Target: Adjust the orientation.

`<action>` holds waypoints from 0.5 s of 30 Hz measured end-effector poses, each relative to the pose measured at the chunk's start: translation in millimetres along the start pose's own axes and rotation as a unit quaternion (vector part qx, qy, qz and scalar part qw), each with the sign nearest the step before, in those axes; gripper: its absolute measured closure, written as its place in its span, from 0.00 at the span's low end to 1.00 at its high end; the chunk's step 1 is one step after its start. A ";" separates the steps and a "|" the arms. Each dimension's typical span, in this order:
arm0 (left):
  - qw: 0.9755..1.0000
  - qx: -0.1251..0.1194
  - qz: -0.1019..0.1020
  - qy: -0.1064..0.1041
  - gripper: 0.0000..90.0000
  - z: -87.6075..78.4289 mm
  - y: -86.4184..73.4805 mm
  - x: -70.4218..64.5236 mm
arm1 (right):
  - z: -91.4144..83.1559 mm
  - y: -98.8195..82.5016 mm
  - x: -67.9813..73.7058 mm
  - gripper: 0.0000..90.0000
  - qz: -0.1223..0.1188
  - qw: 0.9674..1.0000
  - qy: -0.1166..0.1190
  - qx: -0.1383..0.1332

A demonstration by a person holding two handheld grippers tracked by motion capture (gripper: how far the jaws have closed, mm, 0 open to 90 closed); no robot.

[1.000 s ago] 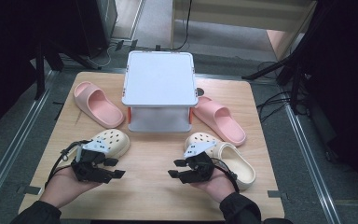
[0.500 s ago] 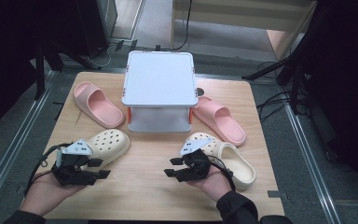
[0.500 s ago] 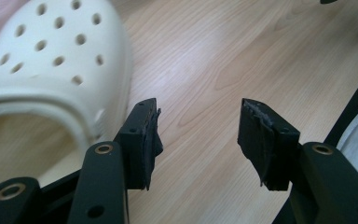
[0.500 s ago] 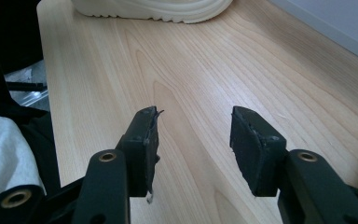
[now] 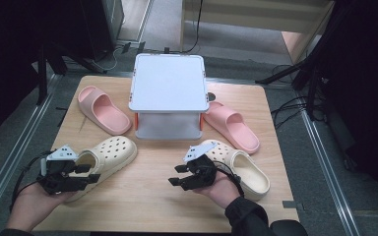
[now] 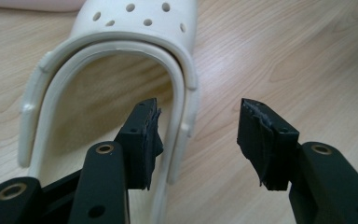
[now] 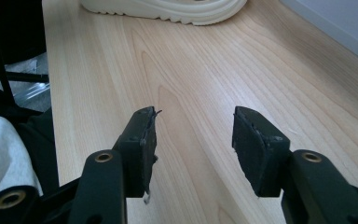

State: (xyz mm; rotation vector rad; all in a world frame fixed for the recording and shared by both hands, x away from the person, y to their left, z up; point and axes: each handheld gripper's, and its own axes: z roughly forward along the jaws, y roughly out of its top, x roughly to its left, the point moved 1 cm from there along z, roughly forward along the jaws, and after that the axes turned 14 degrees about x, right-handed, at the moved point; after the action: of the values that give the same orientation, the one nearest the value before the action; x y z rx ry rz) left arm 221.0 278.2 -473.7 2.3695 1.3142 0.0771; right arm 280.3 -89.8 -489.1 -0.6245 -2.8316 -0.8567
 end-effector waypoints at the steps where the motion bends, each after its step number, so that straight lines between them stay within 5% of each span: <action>1: 1.000 0.004 0.002 0.004 0.54 3.8 1.3 1.9 | 0.2 0.4 -0.4 0.56 0.001 1.000 0.001 0.000; 11: 1.000 0.005 0.008 -0.028 0.78 23.1 15.3 12.2 | 3.1 1.2 0.6 0.56 0.001 1.000 0.000 0.010; 15: 1.000 -0.001 0.018 -0.003 0.85 19.8 18.7 10.1 | 3.1 1.4 0.8 0.56 0.001 1.000 0.000 0.009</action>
State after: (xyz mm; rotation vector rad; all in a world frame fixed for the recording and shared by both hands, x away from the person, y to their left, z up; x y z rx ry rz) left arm 246.4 271.1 -485.9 2.3908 1.2687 0.0810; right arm 280.2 -86.8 -490.7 -0.6245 -2.8350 -0.8288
